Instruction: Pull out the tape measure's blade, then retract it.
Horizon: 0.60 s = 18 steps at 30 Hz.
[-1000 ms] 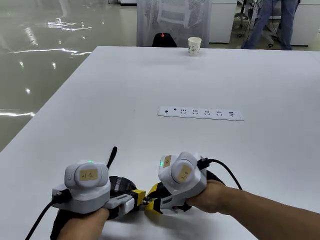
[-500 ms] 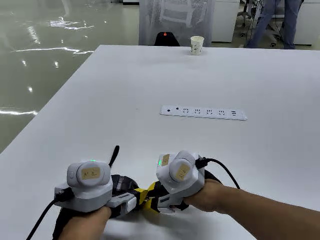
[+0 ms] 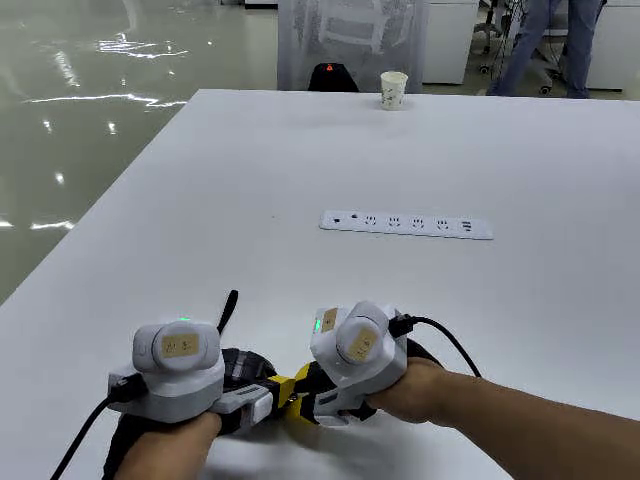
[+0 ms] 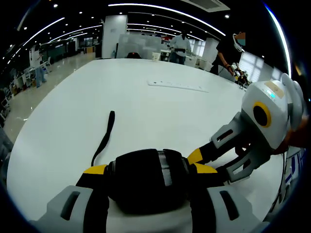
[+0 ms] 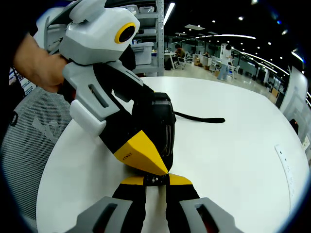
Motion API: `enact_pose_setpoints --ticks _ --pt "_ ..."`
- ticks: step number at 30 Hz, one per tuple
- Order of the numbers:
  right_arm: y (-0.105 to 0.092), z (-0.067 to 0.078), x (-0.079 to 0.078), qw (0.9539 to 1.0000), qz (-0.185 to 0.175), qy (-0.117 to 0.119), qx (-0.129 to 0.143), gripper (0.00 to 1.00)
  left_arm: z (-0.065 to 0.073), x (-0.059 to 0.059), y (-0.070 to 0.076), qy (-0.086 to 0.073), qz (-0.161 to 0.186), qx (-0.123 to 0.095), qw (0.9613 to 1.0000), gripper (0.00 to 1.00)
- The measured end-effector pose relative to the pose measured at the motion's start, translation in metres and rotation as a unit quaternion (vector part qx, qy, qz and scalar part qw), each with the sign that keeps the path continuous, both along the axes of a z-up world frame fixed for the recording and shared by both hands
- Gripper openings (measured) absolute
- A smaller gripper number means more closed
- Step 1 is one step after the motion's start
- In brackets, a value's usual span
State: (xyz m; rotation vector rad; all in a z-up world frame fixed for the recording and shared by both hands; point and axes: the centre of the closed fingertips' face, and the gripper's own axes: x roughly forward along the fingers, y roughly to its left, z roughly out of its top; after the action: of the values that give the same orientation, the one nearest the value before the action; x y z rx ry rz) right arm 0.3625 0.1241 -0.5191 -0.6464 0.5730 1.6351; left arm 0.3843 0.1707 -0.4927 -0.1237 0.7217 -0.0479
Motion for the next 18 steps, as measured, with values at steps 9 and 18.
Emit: enact_pose_setpoints --ticks 9,18 --pt "0.0007 -0.0009 0.0001 0.9999 0.006 -0.006 -0.006 0.12 -0.0003 -0.0004 0.0000 0.004 0.002 -0.001 1.0000 0.64" --pt "0.0008 -0.0010 -0.0003 0.9999 0.007 -0.009 -0.011 0.12 -0.0005 -0.0011 -0.0002 0.006 0.003 -0.003 1.0000 0.65"
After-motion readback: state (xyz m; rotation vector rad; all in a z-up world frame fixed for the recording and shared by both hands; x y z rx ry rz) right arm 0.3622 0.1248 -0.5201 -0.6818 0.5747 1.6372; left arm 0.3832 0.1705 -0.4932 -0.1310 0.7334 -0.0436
